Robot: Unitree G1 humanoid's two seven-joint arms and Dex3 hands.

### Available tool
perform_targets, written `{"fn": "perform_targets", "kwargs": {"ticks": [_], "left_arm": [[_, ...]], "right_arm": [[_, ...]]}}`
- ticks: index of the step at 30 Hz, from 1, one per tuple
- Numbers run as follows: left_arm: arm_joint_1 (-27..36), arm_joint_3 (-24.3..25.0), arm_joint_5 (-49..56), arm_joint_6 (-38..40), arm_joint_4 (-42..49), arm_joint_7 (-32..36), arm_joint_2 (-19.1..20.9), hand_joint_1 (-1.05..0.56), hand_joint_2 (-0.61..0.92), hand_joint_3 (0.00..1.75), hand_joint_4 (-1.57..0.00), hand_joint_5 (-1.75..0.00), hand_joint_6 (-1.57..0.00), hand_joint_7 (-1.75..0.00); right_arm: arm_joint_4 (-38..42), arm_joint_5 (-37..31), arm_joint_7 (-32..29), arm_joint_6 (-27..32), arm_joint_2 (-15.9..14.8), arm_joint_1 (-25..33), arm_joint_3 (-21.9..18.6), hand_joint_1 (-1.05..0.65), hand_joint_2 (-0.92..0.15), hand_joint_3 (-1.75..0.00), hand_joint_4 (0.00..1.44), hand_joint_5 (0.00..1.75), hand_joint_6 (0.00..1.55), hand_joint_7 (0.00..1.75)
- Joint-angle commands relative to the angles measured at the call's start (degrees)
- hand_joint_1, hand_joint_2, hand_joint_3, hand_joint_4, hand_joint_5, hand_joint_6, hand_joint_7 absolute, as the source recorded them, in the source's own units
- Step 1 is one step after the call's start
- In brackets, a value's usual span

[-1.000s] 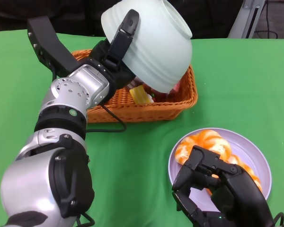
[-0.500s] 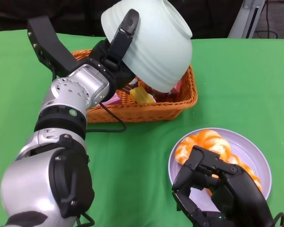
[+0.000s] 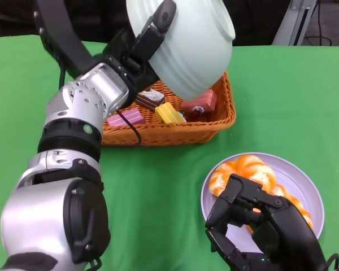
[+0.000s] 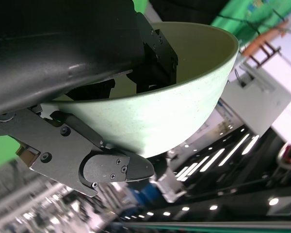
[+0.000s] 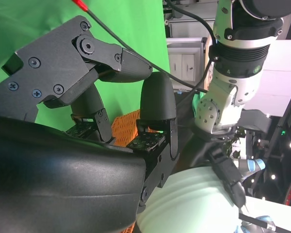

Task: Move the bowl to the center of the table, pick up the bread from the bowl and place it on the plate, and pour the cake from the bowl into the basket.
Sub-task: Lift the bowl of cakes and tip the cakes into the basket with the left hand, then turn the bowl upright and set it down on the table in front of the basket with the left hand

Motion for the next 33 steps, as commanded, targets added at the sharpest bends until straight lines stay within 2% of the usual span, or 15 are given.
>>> {"fn": "perform_targets", "kwargs": {"ticks": [1, 7, 10, 15, 17, 20, 24, 27, 31, 33], "left_arm": [[1.2, -3.6, 2.4, -2.4, -4.9, -4.5, 1.3, -0.23, 0.61, 1.05, -0.77, -1.75, -0.72, -1.61], [2.5, -5.4, 3.0, -3.4, -7.3, -7.0, 1.6, -0.21, 0.59, 1.09, -0.75, -1.75, -0.68, -1.64], [4.2, -10.5, 7.7, -10.5, -10.8, -13.2, 3.4, -0.25, 0.64, 0.99, -0.75, -1.75, -0.70, -1.63], [4.9, -12.5, 9.9, -14.1, -11.3, -15.2, 4.0, -0.25, 0.66, 0.96, -0.75, -1.75, -0.70, -1.62], [8.1, -18.0, 16.9, -25.6, -15.6, -18.3, 6.5, -0.27, 0.63, 0.96, -0.75, -1.75, -0.67, -1.63], [11.6, -23.7, 26.2, -39.8, -19.1, -17.4, 9.7, -0.32, 0.57, 1.01, -0.77, -1.75, -0.67, -1.63], [13.8, -25.3, 30.0, -47.5, -20.0, -16.0, 11.4, -0.28, 0.55, 1.07, -0.80, -1.74, -0.72, -1.50], [15.1, -26.0, 32.0, -53.7, -19.3, -15.6, 12.8, -0.27, 0.66, 0.93, -0.79, -1.75, -0.70, -1.47], [15.9, -27.3, 35.2, -61.7, -17.6, -14.5, 15.0, -0.23, 0.72, 0.84, -0.78, -1.75, -0.67, -1.50], [16.5, -28.9, 42.4, -67.5, -17.2, -9.4, 17.9, -0.25, 0.72, 0.82, -0.78, -1.75, -0.65, -1.50]], "right_arm": [[0.2, 0.3, -0.4, -0.8, 0.3, 0.0, -0.3, -0.32, -0.54, -0.92, 0.63, 1.75, 0.58, 1.51], [0.3, 0.0, -0.3, -1.0, 0.2, 0.0, -0.3, -0.32, -0.54, -0.93, 0.63, 1.75, 0.58, 1.51], [0.5, 0.7, 0.0, -0.7, 0.3, -0.2, -0.4, -0.33, -0.53, -0.93, 0.63, 1.75, 0.58, 1.51], [0.7, 0.8, 0.1, -0.8, 0.3, -0.3, -0.4, -0.33, -0.53, -0.93, 0.63, 1.75, 0.58, 1.51], [0.7, 0.8, 0.0, -1.0, 0.4, -0.3, -0.4, -0.33, -0.53, -0.93, 0.64, 1.75, 0.58, 1.51], [0.4, 0.7, 0.0, -0.5, 0.3, -0.3, -0.5, -0.33, -0.53, -0.92, 0.64, 1.75, 0.58, 1.51], [0.4, 0.8, 0.1, -0.3, 0.2, -0.2, -0.6, -0.33, -0.53, -0.92, 0.64, 1.75, 0.58, 1.51], [0.0, 1.2, 0.3, 0.4, 0.1, -0.2, -0.6, -0.31, -0.53, -0.93, 0.64, 1.75, 0.57, 1.51], [0.0, 0.5, 0.1, -0.2, 0.1, -0.2, -0.5, -0.31, -0.53, -0.94, 0.63, 1.75, 0.58, 1.51], [0.4, 1.3, 0.4, -0.5, 0.2, -0.3, -0.7, -0.29, -0.53, -0.95, 0.64, 1.75, 0.57, 1.50]]}}
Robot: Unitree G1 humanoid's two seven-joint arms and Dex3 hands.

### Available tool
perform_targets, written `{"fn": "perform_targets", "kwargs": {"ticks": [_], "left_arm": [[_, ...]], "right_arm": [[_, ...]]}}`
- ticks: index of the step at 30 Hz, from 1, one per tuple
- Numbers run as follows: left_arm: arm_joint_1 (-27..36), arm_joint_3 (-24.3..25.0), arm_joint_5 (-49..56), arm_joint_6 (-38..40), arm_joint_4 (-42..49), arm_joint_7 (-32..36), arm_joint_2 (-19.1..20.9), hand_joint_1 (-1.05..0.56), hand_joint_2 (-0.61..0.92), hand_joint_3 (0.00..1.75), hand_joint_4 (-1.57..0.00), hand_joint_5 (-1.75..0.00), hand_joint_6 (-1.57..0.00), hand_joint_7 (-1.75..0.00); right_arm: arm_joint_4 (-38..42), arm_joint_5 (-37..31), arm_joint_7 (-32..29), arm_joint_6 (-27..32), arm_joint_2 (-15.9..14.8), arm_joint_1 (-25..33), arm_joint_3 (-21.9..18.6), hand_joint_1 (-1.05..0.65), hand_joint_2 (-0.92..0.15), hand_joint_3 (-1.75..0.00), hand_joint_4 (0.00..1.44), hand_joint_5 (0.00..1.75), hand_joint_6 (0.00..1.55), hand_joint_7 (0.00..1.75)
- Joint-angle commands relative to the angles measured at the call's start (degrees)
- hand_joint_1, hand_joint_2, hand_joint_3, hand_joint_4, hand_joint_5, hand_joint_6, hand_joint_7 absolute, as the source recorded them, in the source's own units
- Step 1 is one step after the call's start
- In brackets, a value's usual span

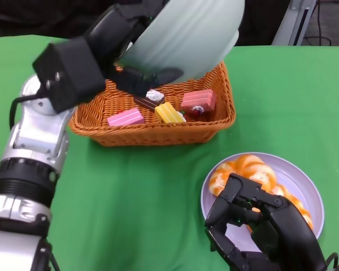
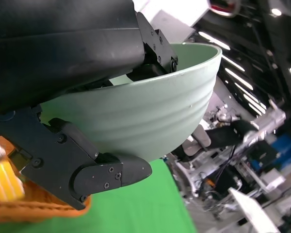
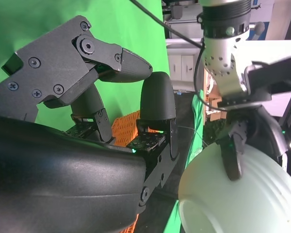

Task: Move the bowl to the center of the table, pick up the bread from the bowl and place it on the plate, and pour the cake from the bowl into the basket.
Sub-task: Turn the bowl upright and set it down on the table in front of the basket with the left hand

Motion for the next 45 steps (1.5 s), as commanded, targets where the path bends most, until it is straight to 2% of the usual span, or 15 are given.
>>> {"fn": "perform_targets", "kwargs": {"ticks": [1, 3, 5, 7, 10, 13, 15, 20, 25, 30, 33, 37, 41, 44, 45], "left_arm": [[0.6, -1.9, 8.2, -7.9, 0.9, 6.8, 4.5, -0.26, 0.71, 0.81, -0.78, -1.75, -0.64, -1.50], [0.6, -2.9, 13.6, -12.8, 2.1, 12.0, 6.2, -0.26, 0.72, 0.80, -0.77, -1.75, -0.64, -1.51], [0.5, -4.0, 19.4, -17.7, 3.7, 18.0, 8.0, -0.23, 0.71, 0.73, -0.73, -1.75, -0.67, -1.37], [1.0, -5.5, 28.6, -21.8, 4.4, 28.5, 10.5, -0.24, 0.71, 0.69, -0.72, -1.73, -0.70, -1.31], [1.7, -7.6, 38.5, -24.2, 5.1, 41.0, 13.4, -0.29, 0.74, 0.62, -0.81, -1.55, -0.80, -1.12], [2.1, -10.0, 45.0, -25.4, 6.1, 51.1, 15.9, -0.29, 0.74, 0.61, -0.85, -1.51, -0.82, -1.09], [2.7, -12.1, 49.6, -25.5, 6.1, 58.3, 18.0, -0.29, 0.76, 0.59, -0.82, -1.61, -0.80, -1.13], [4.2, -18.3, 59.5, -24.2, 5.9, 75.1, 22.6, -0.25, 0.79, 0.39, -0.75, -1.73, -0.66, -1.47], [6.2, -24.5, 65.5, -23.0, 6.2, 88.2, 26.1, -0.27, 0.77, 0.40, -0.78, -1.74, -0.70, -1.48], [8.8, -31.0, 69.4, -23.6, 8.1, 98.9, 30.1, -0.23, 0.73, 0.43, -0.75, -1.75, -0.60, -1.65], [10.0, -34.3, 70.8, -23.7, 8.8, 103.6, 31.9, -0.23, 0.72, 0.46, -0.77, -1.74, -0.69, -1.50], [12.0, -39.5, 74.0, -23.5, 9.2, 109.0, 34.3, -0.21, 0.69, 0.46, -0.81, -1.71, -0.76, -1.46], [13.6, -42.7, 74.6, -23.2, 10.2, 111.7, 35.2, -0.18, 0.63, 0.45, -0.83, -1.68, -0.84, -1.33], [14.4, -44.4, 74.2, -23.3, 10.9, 112.3, 35.5, -0.16, 0.64, 0.40, -0.83, -1.69, -0.84, -1.33], [15.0, -45.0, 74.0, -23.4, 11.4, 111.8, 35.5, -0.14, 0.65, 0.38, -0.82, -1.71, -0.80, -1.40]], "right_arm": [[0.2, 1.4, 0.3, -0.8, 0.0, 0.0, -0.6, -0.28, -0.53, -0.96, 0.64, 1.75, 0.57, 1.50], [0.3, 1.2, 0.3, -0.9, -0.1, -0.1, -0.6, -0.28, -0.52, -0.96, 0.64, 1.75, 0.58, 1.50], [0.3, 0.7, 0.1, -0.9, -0.2, -0.2, -0.6, -0.30, -0.52, -0.96, 0.64, 1.75, 0.58, 1.51], [0.3, 0.6, 0.0, -0.7, -0.1, -0.2, -0.6, -0.30, -0.52, -0.96, 0.64, 1.75, 0.58, 1.51], [0.3, 0.3, -0.2, -0.8, 0.0, -0.2, -0.5, -0.30, -0.53, -0.97, 0.64, 1.75, 0.58, 1.51], [0.2, 0.6, -0.1, -0.3, 0.0, -0.2, -0.6, -0.30, -0.53, -0.97, 0.64, 1.75, 0.57, 1.52], [0.5, 0.7, 0.0, -0.9, 0.0, -0.4, -0.7, -0.29, -0.52, -0.98, 0.64, 1.75, 0.57, 1.52], [0.6, 0.3, 0.0, -0.8, -0.3, -0.7, -0.9, -0.31, -0.51, -0.98, 0.63, 1.75, 0.56, 1.51], [0.4, 0.2, -0.2, -0.2, -0.2, -0.7, -0.9, -0.31, -0.52, -0.97, 0.63, 1.75, 0.58, 1.48], [0.4, 0.7, 0.0, -0.2, 0.0, -0.7, -0.8, -0.30, -0.53, -0.95, 0.63, 1.75, 0.58, 1.50], [0.4, 1.0, 0.1, -0.1, 0.0, -0.8, -0.8, -0.30, -0.54, -0.94, 0.63, 1.75, 0.58, 1.50], [0.5, 0.9, 0.0, -0.1, -0.1, -0.9, -0.9, -0.31, -0.54, -0.93, 0.63, 1.75, 0.57, 1.51], [0.2, 1.3, 0.1, 0.4, -0.1, -0.8, -1.0, -0.29, -0.55, -0.93, 0.63, 1.75, 0.57, 1.51], [-0.1, 1.8, 0.4, 0.8, -0.3, -0.7, -1.1, -0.27, -0.55, -0.94, 0.63, 1.75, 0.56, 1.51], [-0.3, 1.8, 0.4, 0.9, -0.3, -0.7, -1.1, -0.27, -0.55, -0.94, 0.62, 1.75, 0.56, 1.50]]}}
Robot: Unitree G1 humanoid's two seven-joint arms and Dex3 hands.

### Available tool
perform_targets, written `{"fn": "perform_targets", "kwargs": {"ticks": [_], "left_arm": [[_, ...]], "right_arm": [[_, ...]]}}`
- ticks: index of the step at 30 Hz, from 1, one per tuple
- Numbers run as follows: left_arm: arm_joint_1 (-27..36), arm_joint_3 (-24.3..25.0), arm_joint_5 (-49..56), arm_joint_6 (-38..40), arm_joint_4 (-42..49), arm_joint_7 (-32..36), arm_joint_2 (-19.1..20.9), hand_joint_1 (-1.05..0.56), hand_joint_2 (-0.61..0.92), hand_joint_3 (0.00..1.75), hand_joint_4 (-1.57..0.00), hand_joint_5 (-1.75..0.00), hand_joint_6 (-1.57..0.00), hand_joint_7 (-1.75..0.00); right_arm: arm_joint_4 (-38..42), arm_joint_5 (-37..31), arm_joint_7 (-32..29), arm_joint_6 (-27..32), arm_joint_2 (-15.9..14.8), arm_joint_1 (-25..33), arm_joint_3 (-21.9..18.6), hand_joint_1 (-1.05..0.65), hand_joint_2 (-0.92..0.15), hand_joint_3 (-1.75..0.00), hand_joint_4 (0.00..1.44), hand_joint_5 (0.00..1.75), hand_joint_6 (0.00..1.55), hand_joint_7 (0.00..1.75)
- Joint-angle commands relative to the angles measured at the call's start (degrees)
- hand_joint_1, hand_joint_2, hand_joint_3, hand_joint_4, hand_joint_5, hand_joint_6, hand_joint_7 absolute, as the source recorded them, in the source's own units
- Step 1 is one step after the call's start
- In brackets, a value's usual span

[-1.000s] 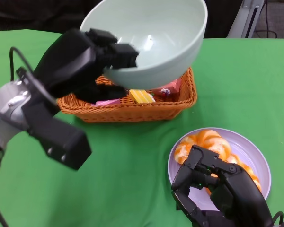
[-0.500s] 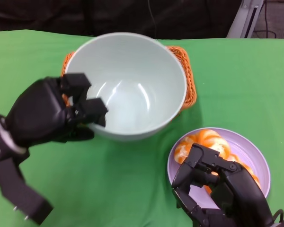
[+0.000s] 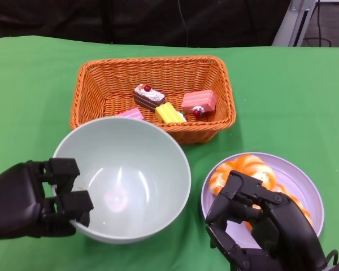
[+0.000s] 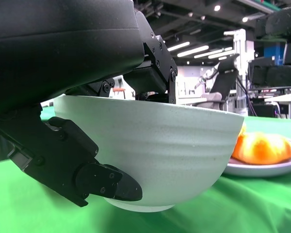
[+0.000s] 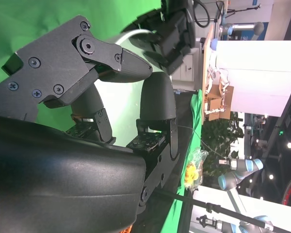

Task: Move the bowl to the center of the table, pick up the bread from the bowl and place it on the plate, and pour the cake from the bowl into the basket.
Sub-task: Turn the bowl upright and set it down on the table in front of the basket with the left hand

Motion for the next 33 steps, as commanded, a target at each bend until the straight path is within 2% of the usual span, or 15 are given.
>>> {"fn": "perform_targets", "kwargs": {"ticks": [1, 4, 11, 14, 18, 22, 27, 29, 30, 31, 33], "left_arm": [[1.8, -1.5, -0.5, -0.4, 1.5, 1.1, 1.9, -0.13, 0.65, 0.39, -0.81, -1.73, -0.70, -1.57], [2.5, -2.4, -1.4, -0.7, 2.7, -0.3, 1.4, -0.13, 0.62, 0.39, -0.79, -1.74, -0.59, -1.73], [0.5, -4.2, -2.5, -0.7, 7.9, -4.5, -1.7, -0.18, 0.67, 0.40, -0.77, -1.75, -0.55, -1.75], [-0.6, -5.0, -2.8, -0.4, 9.6, -5.8, -3.3, -0.20, 0.70, 0.39, -0.77, -1.75, -0.57, -1.72], [-1.3, -5.4, -4.1, -1.2, 10.9, -7.9, -4.9, -0.24, 0.76, 0.39, -0.73, -1.75, -0.55, -1.68], [-1.2, -5.0, -5.7, -1.6, 10.7, -9.2, -5.3, -0.25, 0.83, 0.27, -0.70, -1.74, -0.60, -1.53], [-0.6, -4.2, -8.1, -2.5, 9.2, -10.0, -5.4, -0.27, 0.91, 0.15, -0.73, -1.64, -0.73, -1.24], [-0.1, -3.8, -9.2, -3.3, 8.1, -11.1, -5.0, -0.28, 0.92, 0.14, -0.78, -1.48, -0.84, -0.93], [0.2, -3.3, -10.2, -3.9, 7.4, -12.7, -4.6, -0.29, 0.92, 0.11, -0.79, -1.35, -0.86, -0.78], [0.5, -2.7, -11.6, -4.9, 6.6, -15.5, -3.9, -0.30, 0.91, 0.07, -0.77, -1.07, -0.84, -0.53], [0.8, -1.6, -14.6, -7.7, 5.7, -21.9, -2.8, -0.34, 0.91, 0.03, -0.78, -0.67, -0.82, -0.22]], "right_arm": [[-0.7, 1.0, 0.1, 0.7, -0.3, 0.2, -0.8, -0.27, -0.54, -0.95, 0.62, 1.75, 0.56, 1.51], [-0.4, 0.8, 0.0, 0.4, -0.2, 0.1, -0.9, -0.27, -0.53, -0.98, 0.62, 1.75, 0.56, 1.49], [0.1, -0.2, -0.4, -0.6, 0.0, 0.0, -0.9, -0.26, -0.50, -1.03, 0.63, 1.75, 0.58, 1.48], [-0.1, -1.2, -1.0, -0.6, 0.0, 0.0, -0.8, -0.28, -0.49, -1.04, 0.63, 1.74, 0.60, 1.48], [-0.5, -1.2, -1.2, -0.3, 0.2, 0.1, -0.5, -0.32, -0.54, -0.95, 0.63, 1.75, 0.59, 1.49], [-0.3, -0.9, -1.2, -0.5, 0.2, 0.0, -0.4, -0.30, -0.54, -0.96, 0.62, 1.75, 0.58, 1.49], [-0.2, -0.5, -1.0, -0.6, -0.1, -0.2, -0.6, -0.30, -0.54, -0.95, 0.62, 1.75, 0.58, 1.49], [-0.4, -0.4, -0.9, -0.3, -0.2, -0.1, -0.7, -0.30, -0.54, -0.94, 0.62, 1.75, 0.58, 1.50], [-0.5, -0.3, -0.8, -0.1, -0.3, 0.0, -0.7, -0.29, -0.54, -0.94, 0.62, 1.75, 0.58, 1.50], [-0.3, 0.0, -0.6, -0.3, -0.2, 0.0, -0.7, -0.29, -0.54, -0.95, 0.62, 1.75, 0.58, 1.50], [-0.1, 0.3, -0.4, -0.6, -0.2, -0.1, -0.8, -0.29, -0.53, -0.95, 0.62, 1.75, 0.57, 1.49]]}}
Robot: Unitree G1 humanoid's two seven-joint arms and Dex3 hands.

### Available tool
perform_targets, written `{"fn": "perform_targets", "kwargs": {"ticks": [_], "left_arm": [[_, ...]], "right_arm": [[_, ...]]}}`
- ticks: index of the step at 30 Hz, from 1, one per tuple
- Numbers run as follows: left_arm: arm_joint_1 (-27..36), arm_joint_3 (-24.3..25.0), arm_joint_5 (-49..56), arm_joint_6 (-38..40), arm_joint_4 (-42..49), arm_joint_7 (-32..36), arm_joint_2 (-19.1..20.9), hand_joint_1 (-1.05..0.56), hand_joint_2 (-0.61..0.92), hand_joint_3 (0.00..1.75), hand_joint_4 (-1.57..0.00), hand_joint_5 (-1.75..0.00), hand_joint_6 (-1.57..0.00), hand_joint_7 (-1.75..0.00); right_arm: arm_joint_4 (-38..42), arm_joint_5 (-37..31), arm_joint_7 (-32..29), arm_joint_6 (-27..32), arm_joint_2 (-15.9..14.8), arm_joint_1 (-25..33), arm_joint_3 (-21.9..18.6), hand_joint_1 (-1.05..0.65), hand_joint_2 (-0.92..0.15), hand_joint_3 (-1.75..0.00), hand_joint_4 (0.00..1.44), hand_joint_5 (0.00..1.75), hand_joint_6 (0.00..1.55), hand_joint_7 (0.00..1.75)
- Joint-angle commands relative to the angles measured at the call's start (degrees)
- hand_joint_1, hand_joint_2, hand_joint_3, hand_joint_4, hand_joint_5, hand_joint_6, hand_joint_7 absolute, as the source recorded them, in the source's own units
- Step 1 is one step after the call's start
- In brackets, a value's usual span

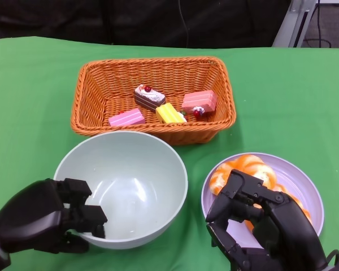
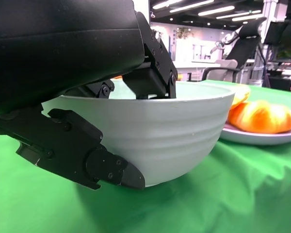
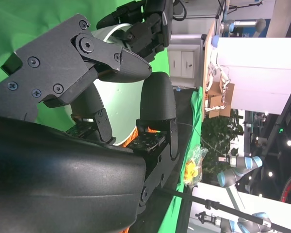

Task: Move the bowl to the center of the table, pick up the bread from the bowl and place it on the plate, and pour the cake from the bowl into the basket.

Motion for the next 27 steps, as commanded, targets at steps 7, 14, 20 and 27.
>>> {"fn": "perform_targets", "kwargs": {"ticks": [7, 14, 20, 27], "left_arm": [[-1.3, 2.9, -28.8, -22.2, 12.3, -42.8, 2.2, -1.03, 0.90, 0.02, -0.02, -0.01, -0.03, 0.00], [12.2, 6.3, -96.5, 19.6, -22.6, -103.9, 9.7, -1.04, 0.90, 0.07, 0.00, 0.00, -0.01, 0.00], [18.0, 17.4, -115.9, 42.0, -37.4, -111.4, 7.8, -0.66, 0.91, 0.10, -0.49, -0.15, -0.41, -0.08], [25.1, 25.3, -117.7, 46.2, -48.5, -101.2, -0.9, -0.09, 0.91, 0.49, -0.81, -1.10, -0.87, -0.71]], "right_arm": [[-0.5, 0.5, 0.3, 0.1, -0.4, 0.1, -0.8, -0.29, -0.54, -0.96, 0.63, 1.75, 0.58, 1.51], [-0.5, 0.0, 0.0, 0.1, -0.4, 0.1, -0.9, -0.30, -0.53, -0.97, 0.64, 1.75, 0.57, 1.53], [-0.2, 0.0, 0.1, -0.5, -0.6, 0.1, -0.9, -0.31, -0.53, -0.96, 0.64, 1.75, 0.58, 1.53], [0.1, 0.4, 0.4, -0.7, -0.7, 0.2, -1.1, -0.31, -0.52, -0.98, 0.64, 1.75, 0.60, 1.49]]}}
